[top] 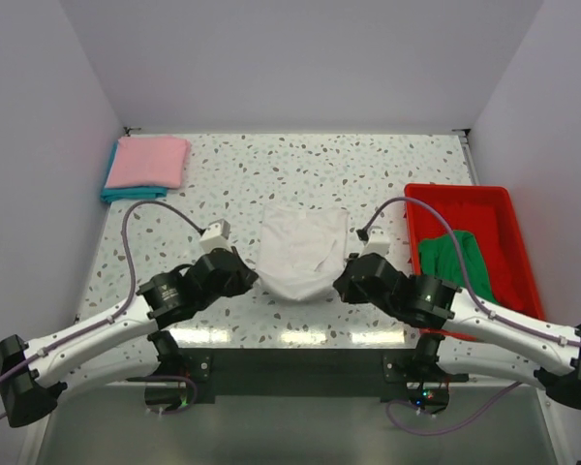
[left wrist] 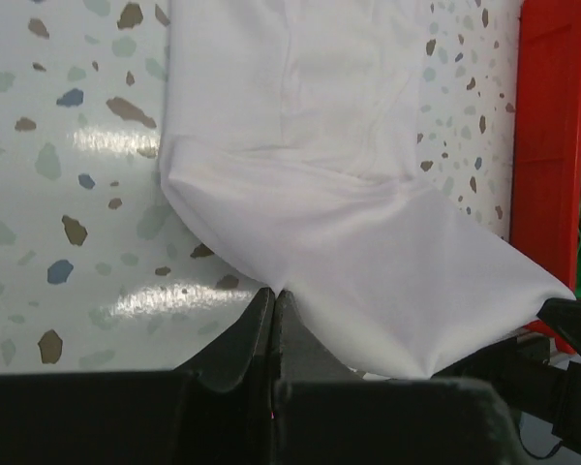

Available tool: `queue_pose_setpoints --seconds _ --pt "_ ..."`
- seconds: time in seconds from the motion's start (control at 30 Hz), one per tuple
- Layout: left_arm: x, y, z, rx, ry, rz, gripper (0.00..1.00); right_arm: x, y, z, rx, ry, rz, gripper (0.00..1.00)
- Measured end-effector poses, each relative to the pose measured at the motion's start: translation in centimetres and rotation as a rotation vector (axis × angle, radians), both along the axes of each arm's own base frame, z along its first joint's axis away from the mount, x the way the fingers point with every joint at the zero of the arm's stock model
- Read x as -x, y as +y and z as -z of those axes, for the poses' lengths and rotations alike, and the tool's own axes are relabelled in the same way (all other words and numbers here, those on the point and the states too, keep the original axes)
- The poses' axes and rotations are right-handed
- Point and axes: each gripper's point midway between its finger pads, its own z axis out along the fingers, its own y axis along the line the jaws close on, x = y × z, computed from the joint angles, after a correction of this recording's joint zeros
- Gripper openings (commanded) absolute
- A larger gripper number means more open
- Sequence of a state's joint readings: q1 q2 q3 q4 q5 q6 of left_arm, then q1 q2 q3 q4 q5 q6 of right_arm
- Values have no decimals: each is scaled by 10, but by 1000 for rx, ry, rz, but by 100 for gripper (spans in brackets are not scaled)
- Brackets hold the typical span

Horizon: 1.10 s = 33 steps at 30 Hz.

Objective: Fold and stack the t-shirts
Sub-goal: Fold the tshirt

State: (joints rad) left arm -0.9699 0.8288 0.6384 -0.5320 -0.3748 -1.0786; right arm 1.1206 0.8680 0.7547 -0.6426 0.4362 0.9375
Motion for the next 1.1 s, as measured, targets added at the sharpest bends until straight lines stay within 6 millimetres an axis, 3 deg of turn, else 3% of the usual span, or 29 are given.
queue_pose_setpoints --seconds 0.13,0.27,0.37,0.57,0.67,0.7,0.77,0.8,0.83,0.87,0.9,1.0,1.1 --pt "-38 5 -14 -1 -40 -64 0 -36 -10 -14 21 -26 75 0" --pt "-71 5 -14 -32 -40 -86 0 -78 -27 -14 66 -9 149 0" --pt "-101 -2 -18 -41 -46 -88 0 -107 -28 -14 77 13 164 0" --pt "-185 -13 -33 -21 -89 -110 0 -178 -29 -9 57 61 183 0" --pt "-232 -15 -25 -17 -96 -119 1 -222 -31 3 36 82 200 0" --pt "-246 -14 -18 -13 -96 -117 5 -236 -31 9 29 96 204 0" --pt "-273 -13 -1 0 -91 -114 18 -260 -34 25 20 122 217 11" --pt "-285 -13 10 13 -80 -102 38 -273 -35 36 12 144 219 16" --pt "-296 -13 17 20 -79 -87 46 -286 -36 45 3 158 224 22" --pt "-310 -15 26 40 -77 -71 55 -294 -37 54 0 173 227 39" --pt "-322 -16 34 55 -72 -54 64 -304 -40 62 -10 190 238 46" --pt "-347 -13 51 68 -63 -25 72 -321 -51 83 -19 224 257 67" --pt "-349 -8 46 75 -71 -18 72 -326 -63 84 -7 231 276 69"
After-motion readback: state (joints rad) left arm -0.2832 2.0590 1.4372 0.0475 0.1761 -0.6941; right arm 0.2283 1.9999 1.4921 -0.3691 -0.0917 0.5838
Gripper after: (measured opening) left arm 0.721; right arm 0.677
